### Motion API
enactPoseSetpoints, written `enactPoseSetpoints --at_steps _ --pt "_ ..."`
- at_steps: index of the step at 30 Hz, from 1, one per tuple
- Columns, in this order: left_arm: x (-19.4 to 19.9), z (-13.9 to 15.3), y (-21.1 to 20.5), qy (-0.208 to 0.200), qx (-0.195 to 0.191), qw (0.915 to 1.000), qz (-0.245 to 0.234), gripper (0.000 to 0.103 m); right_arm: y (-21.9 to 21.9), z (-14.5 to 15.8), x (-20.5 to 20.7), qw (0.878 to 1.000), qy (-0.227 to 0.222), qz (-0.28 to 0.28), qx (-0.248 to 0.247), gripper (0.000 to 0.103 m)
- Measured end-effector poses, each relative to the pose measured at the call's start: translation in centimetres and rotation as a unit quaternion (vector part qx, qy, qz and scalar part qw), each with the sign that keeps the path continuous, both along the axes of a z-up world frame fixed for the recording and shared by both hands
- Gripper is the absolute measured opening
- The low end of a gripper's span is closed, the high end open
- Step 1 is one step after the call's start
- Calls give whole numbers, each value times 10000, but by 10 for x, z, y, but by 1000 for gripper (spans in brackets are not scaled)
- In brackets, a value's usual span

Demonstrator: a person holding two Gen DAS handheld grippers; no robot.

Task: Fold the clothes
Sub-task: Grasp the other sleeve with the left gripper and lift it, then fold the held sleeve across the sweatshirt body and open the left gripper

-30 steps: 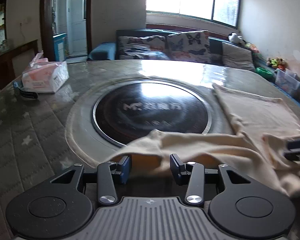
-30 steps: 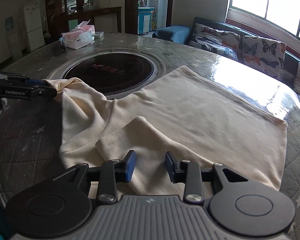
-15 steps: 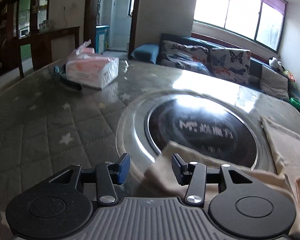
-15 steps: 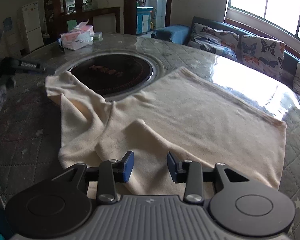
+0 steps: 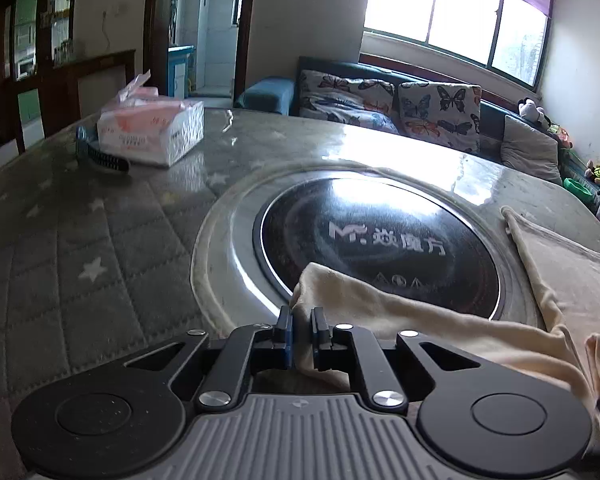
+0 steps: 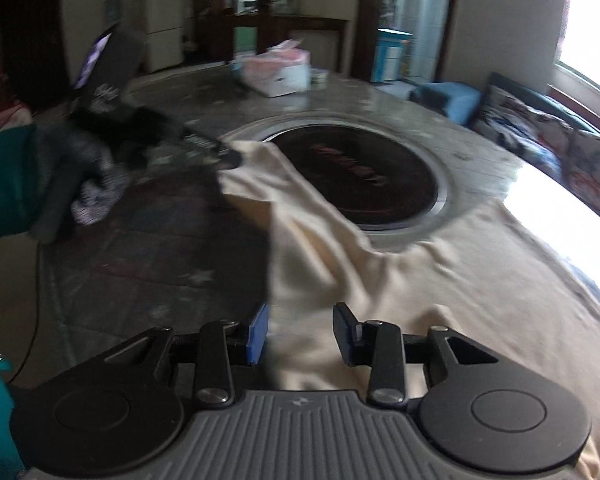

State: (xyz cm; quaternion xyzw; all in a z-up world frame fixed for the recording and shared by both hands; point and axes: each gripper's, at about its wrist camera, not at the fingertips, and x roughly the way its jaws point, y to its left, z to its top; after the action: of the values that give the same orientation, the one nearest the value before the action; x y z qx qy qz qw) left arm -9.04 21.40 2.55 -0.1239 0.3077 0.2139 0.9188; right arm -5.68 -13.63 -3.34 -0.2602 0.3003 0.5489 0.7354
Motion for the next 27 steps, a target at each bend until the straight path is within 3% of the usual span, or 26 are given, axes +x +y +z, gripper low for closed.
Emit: enactPoseSetpoints --at_steps 2,4,7,12,16,20,23,27 --pt "4 9 0 -147 132 9998 -14 8 7 -5 -6 9999 -24 73 -86 34" --pt "10 23 0 -331 255 9991 -44 8 10 -10 -7 9999 -18 11 -170 23" --pt "18 45 -5 -616 399 9971 -195 8 11 -11 -6 9997 229 13 -96 18" --pt "26 69 -20 -937 546 9930 -478 8 10 -8 -7 9990 395 190 -3 18" --pt "22 72 -28 -963 613 9919 -559 8 4 2 11 9986 391 -187 313 18" --pt "13 74 -27 -972 565 9925 -482 8 3 -1 30 9973 323 -606 273 19" --pt "8 83 -32 -1066 490 9917 -519 8 9 -14 37 9971 447 -603 116 20" --pt "3 102 -56 -1258 549 9874 -785 8 6 -10 29 9978 386 -484 242 20"
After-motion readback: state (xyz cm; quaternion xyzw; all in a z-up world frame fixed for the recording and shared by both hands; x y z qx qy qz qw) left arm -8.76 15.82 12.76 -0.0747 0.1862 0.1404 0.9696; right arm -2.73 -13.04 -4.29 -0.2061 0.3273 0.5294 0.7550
